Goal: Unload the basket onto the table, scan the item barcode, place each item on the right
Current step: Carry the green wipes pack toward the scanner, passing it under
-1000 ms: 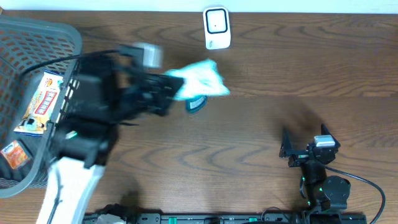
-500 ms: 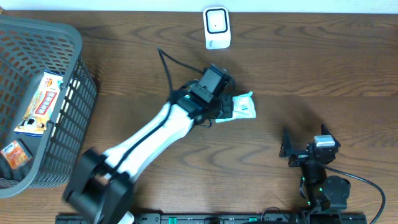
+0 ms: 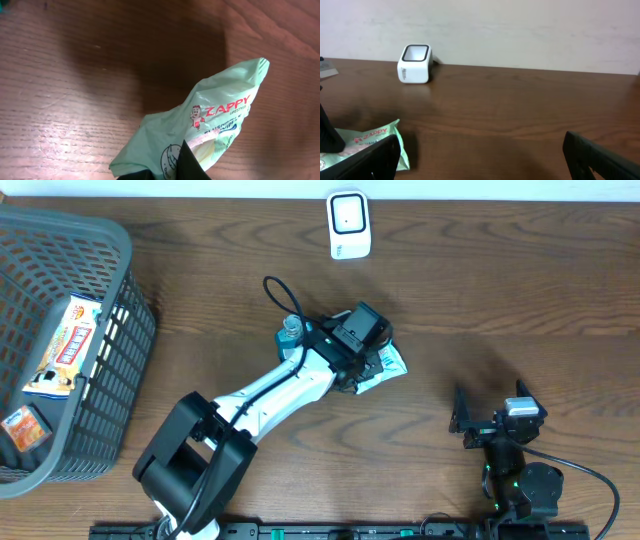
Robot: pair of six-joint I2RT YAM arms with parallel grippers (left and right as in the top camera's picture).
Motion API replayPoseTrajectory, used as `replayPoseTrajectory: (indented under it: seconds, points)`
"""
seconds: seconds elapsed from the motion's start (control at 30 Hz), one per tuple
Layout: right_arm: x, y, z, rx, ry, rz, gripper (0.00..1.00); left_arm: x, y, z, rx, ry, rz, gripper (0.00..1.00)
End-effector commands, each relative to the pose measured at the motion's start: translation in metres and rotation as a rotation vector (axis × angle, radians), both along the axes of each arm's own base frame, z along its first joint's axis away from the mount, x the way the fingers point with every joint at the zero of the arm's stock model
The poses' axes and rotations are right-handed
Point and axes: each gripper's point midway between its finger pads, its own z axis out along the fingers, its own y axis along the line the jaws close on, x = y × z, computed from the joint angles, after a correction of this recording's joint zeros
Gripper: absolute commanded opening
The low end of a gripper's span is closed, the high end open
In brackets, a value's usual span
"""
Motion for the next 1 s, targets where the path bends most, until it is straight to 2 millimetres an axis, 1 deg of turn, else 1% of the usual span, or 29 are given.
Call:
replayPoseTrajectory:
  seconds: [0.0, 0.2, 0.3, 0.33, 0.4, 0.43, 0.47, 0.53, 0.6, 0.73, 0.83, 0.97]
  points:
    - [0.0, 0.001, -0.001, -0.004, 0.003, 0.004, 0.99, 0.002, 0.002, -0.001, 0.055, -0.051, 0.027, 0.08]
    - [0.0, 0.001, -0.001, -0.004, 0.003, 0.004, 0.99, 0.002, 0.001, 0.0, 0.072, -0.074, 0.009, 0.08]
    - [0.0, 0.001, -0.001, -0.004, 0.003, 0.004, 0.99, 0.006, 0.009, -0.001, 0.122, -0.103, 0.014, 0.09]
    - [0.0, 0.001, -0.001, -0.004, 0.003, 0.004, 0.99, 0.007, 0.012, -0.001, 0.136, -0.11, 0.02, 0.16]
    - [0.0, 0.001, -0.001, -0.004, 0.003, 0.004, 0.99, 0.007, 0.014, -0.002, 0.146, -0.113, 0.024, 0.38]
    - [0.0, 0.001, -0.001, -0.004, 0.003, 0.004, 0.99, 0.007, 0.015, -0.002, 0.149, -0.112, 0.024, 0.45]
    - [0.0, 0.001, -0.001, -0.004, 0.003, 0.004, 0.99, 0.007, 0.015, -0.002, 0.149, -0.112, 0.024, 0.67]
    - [0.0, 0.001, -0.001, -0.004, 0.003, 0.004, 0.99, 0.007, 0.015, -0.002, 0.149, -0.112, 0.024, 0.75]
    - [0.0, 0.001, -0.001, -0.004, 0.003, 0.004, 0.99, 0.006, 0.014, -0.002, 0.151, -0.112, 0.018, 0.76]
    - [0.0, 0.001, -0.001, -0.004, 0.003, 0.004, 0.99, 0.0, 0.006, -0.002, 0.157, -0.124, -0.033, 0.77]
    - [0.0, 0.001, -0.001, -0.004, 0.003, 0.004, 0.99, -0.005, -0.012, 0.003, 0.16, -0.186, -0.163, 0.78]
    - [0.0, 0.001, -0.001, -0.004, 0.003, 0.004, 0.99, -0.012, -0.029, 0.012, 0.157, -0.247, -0.275, 0.78]
